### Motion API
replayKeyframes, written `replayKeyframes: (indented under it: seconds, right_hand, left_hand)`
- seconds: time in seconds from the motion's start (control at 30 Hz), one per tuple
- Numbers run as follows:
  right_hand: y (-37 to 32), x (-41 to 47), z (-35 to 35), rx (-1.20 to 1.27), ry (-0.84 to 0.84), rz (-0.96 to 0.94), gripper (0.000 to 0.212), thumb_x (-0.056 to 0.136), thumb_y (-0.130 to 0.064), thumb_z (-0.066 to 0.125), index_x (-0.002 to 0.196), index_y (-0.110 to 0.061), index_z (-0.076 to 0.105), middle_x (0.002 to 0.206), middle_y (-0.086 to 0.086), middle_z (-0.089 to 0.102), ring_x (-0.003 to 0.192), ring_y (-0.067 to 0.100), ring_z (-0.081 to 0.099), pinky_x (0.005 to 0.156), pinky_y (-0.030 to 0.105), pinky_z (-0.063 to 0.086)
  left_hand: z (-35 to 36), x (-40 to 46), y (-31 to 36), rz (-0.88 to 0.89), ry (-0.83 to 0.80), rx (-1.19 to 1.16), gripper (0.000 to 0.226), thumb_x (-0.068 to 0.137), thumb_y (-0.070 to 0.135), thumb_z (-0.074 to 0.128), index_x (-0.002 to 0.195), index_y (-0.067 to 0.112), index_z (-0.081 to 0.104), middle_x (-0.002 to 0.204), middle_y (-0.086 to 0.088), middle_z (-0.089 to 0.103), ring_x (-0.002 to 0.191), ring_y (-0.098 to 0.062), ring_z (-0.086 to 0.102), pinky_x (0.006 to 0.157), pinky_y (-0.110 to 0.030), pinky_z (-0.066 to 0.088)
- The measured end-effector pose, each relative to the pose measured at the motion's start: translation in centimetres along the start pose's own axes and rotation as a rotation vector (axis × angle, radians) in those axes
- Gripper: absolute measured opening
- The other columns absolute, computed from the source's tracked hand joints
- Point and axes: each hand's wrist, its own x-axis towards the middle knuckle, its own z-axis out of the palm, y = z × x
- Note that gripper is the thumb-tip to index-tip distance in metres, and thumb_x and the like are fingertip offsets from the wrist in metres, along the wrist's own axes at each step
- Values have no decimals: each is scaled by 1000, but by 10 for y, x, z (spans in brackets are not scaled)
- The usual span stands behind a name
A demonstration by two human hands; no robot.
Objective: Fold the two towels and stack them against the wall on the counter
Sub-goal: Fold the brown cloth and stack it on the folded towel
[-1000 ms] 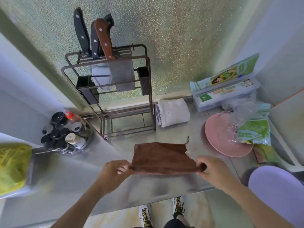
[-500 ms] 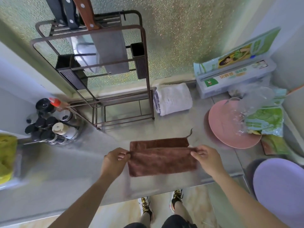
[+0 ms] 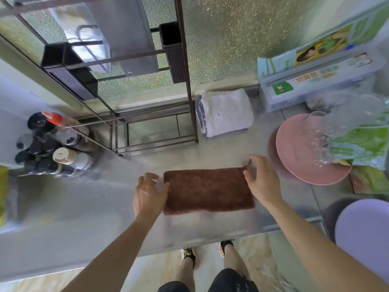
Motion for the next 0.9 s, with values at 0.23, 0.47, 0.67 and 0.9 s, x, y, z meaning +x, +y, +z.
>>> replayKeyframes:
  seconds: [0.23,0.47,0.67,0.9]
  right_hand:
    - [-3,21,1,-306,-287,-194,25,88,-25,69,112,-17,64,108,5,67,106,28,54,91,39,48]
    - [3,-11,-7,-154,-459,188,12,79,-32,69,78,-19,70,83,2,71,82,24,66,67,33,45]
    - [-6,-68,13,261,-567,519,13,70,-20,80,59,-20,73,52,-5,70,63,20,68,64,32,47]
    - [-2,-67,13,493,-465,641,10,82,-9,77,72,-11,75,62,7,74,54,20,66,55,28,53]
  left_hand:
    - [17,-30,1,264,-309,186,36,81,18,75,115,17,63,121,-9,53,107,-32,59,93,-41,52]
    - [25,13,20,474,-291,372,55,86,-1,60,138,16,54,139,-12,51,122,-32,50,103,-47,49]
    - [24,-32,28,842,-255,367,42,83,11,59,123,19,62,128,-8,58,114,-29,56,93,-43,53]
    - [62,-94,-5,1110,-365,546,51,77,56,64,114,25,49,122,-4,54,110,-26,53,92,-43,50]
